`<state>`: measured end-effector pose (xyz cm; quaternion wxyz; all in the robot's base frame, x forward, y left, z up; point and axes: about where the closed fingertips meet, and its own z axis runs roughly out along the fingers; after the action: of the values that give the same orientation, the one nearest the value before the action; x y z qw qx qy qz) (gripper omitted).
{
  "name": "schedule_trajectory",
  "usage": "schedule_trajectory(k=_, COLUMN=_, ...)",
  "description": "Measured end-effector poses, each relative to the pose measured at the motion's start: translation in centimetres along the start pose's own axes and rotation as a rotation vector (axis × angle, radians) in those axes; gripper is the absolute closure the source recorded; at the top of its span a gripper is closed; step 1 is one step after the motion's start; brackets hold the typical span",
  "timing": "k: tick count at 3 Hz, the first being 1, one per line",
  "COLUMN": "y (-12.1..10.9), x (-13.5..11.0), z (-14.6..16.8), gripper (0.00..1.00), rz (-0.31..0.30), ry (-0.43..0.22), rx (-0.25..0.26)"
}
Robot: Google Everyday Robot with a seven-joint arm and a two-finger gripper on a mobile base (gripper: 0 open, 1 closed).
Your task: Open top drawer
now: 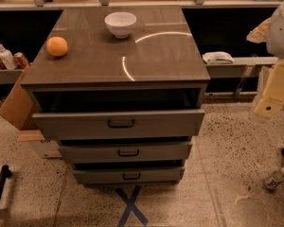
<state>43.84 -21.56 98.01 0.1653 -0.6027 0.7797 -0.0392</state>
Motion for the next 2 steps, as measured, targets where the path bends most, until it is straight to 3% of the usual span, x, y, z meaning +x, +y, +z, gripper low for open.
schedule_trajectory(k=1, y=0.0, x=0.0, z=0.0, gripper=0.00, rz=0.000, ry=0.000, rx=0.000)
schedule_trajectory(k=2, y=0.4, x=-0.1, z=1.5, gripper=0.00, rz=-0.027, ry=-0.031, rx=-0.032)
